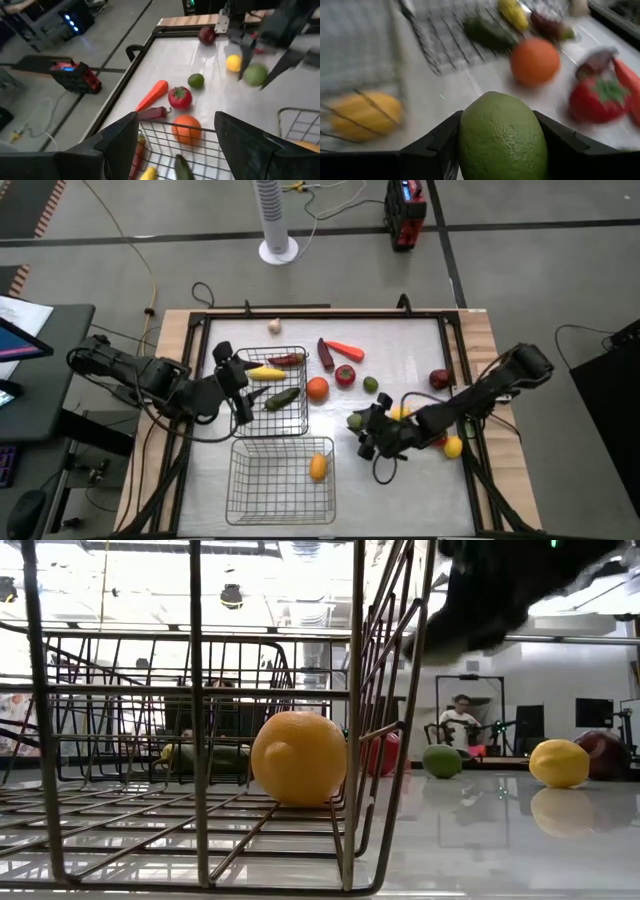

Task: Sort produce into baskets
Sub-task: Put the bottom green lemon into the gold wire basket, then put the green lemon into the gold wire basket

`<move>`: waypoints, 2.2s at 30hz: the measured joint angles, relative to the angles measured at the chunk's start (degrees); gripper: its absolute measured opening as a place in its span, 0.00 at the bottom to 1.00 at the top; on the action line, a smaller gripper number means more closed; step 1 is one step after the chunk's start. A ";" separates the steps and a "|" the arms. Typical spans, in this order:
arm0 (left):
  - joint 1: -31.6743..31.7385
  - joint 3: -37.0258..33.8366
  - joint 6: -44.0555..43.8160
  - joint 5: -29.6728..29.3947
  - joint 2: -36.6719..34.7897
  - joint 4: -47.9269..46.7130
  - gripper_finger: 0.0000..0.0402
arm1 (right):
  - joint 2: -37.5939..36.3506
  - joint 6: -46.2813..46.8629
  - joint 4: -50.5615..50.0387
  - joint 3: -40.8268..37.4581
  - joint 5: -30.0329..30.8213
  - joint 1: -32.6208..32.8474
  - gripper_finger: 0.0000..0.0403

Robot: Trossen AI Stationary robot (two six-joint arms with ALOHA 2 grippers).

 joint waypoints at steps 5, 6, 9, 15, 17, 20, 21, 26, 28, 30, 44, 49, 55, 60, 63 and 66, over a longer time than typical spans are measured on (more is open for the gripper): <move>0.08 0.00 2.25 -0.88 -0.39 -0.06 0.62 | -4.18 -5.87 7.14 0.02 -3.48 0.20 0.59; 0.10 0.00 2.24 -0.95 -0.34 -0.12 0.62 | -4.35 -6.79 9.13 0.02 -4.27 0.20 0.59; 1.11 0.00 1.09 -0.28 -0.38 -0.06 0.62 | -3.64 -10.36 17.40 0.02 -7.61 0.06 0.59; 5.82 0.00 1.67 1.49 -0.38 0.02 0.62 | 3.88 -15.01 34.57 0.63 -16.14 -1.21 0.59; 7.64 0.00 3.30 1.64 -0.36 1.00 0.62 | 6.77 -15.01 35.68 2.37 -19.68 -1.60 0.59; 10.26 0.00 7.99 2.53 -0.36 5.75 0.62 | 11.12 -16.00 35.45 5.88 -21.95 -1.97 0.60; 11.06 0.00 9.87 3.54 -0.36 8.03 0.62 | 12.32 -16.72 34.15 7.00 -22.51 -1.97 0.60; 14.68 0.04 16.00 8.81 -0.36 14.93 0.62 | 15.16 -17.87 24.49 13.86 -25.62 -2.37 0.70; 16.04 0.04 17.03 9.53 -0.36 15.27 0.62 | 14.64 -18.49 19.48 16.14 -25.56 -2.54 0.74; 17.42 0.04 17.15 10.41 -0.36 15.36 0.62 | 13.11 -19.36 12.05 17.67 -23.52 -2.81 0.77; 19.97 0.04 16.85 15.65 -0.58 13.44 0.62 | -3.80 -7.34 -6.18 -2.19 -1.66 -11.61 0.78; 19.97 0.04 16.82 15.63 -0.58 13.53 0.62 | -5.74 -4.91 -4.43 -9.60 -3.90 -17.39 0.78; 19.95 0.04 16.76 15.64 -0.58 13.69 0.62 | -5.98 -7.81 1.47 -13.61 -8.27 -23.28 0.78; 19.95 0.04 16.71 15.63 -0.58 13.20 0.62 | -6.00 -9.03 5.19 -16.72 -13.47 -26.97 0.78; 19.95 0.04 16.82 15.61 -0.58 13.28 0.62 | -6.00 -9.03 5.35 -18.17 -13.63 -28.35 0.78; 20.12 0.04 16.82 15.61 -0.58 13.41 0.62 | -5.98 -9.42 7.94 -19.74 -13.68 -29.34 0.78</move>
